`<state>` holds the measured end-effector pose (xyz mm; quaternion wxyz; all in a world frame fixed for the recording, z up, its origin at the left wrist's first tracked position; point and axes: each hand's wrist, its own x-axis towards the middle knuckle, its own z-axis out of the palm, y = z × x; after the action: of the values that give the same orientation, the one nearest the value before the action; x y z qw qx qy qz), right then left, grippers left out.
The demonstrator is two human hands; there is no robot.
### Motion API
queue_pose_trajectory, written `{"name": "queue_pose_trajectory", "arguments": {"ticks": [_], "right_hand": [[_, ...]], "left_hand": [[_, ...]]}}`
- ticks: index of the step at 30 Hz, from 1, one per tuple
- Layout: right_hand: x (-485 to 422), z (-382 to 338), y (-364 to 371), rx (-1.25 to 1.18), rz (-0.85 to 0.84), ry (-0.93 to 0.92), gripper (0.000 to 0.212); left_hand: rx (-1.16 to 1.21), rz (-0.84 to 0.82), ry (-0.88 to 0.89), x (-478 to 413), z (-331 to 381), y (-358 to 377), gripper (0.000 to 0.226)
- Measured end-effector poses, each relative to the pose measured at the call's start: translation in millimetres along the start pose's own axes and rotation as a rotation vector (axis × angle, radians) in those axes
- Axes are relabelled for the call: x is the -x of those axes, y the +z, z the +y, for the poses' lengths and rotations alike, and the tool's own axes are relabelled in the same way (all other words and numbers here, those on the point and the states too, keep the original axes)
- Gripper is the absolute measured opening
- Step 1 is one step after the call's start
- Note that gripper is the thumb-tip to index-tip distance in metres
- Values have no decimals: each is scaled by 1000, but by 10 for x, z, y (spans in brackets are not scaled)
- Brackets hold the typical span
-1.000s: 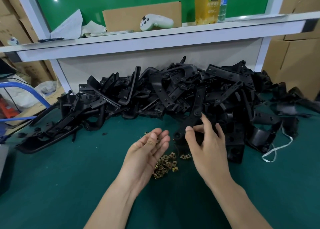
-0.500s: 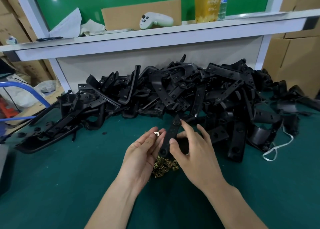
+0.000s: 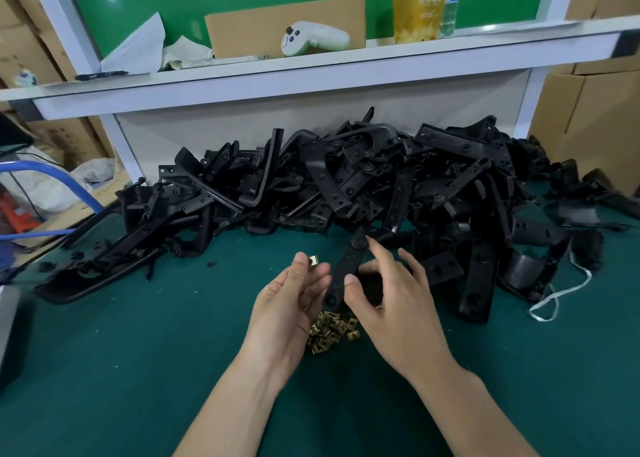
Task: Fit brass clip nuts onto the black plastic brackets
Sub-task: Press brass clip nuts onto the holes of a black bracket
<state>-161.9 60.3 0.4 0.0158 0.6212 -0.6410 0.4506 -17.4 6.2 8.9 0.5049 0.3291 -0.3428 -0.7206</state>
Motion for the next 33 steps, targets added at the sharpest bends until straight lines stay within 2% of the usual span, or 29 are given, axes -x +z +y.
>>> {"name": "queue_pose_trajectory", "arguments": {"ticks": [6, 9, 12, 17, 25, 29, 33], "right_hand": [[-7, -14, 1, 0, -14, 5, 67], [-8, -9, -1, -4, -15, 4, 66], [-7, -3, -5, -5, -18, 1, 65], [-2, -2, -4, -12, -17, 2, 66], [-4, 15, 11, -10, -34, 16, 67], [-3, 26, 24, -7, -24, 14, 69], [-6, 29, 26, -6, -12, 8, 69]], "left_hand": [[148, 71, -84, -29, 20, -18, 19], [217, 88, -89, -36, 26, -33, 27], [275, 94, -100, -27, 22, -33, 15], [303, 105, -103, -22, 10, -25, 10], [323, 65, -106, 10, 42, 0, 29], [347, 72, -110, 20, 51, 3, 16], [347, 63, -97, 10, 44, -3, 12]]}}
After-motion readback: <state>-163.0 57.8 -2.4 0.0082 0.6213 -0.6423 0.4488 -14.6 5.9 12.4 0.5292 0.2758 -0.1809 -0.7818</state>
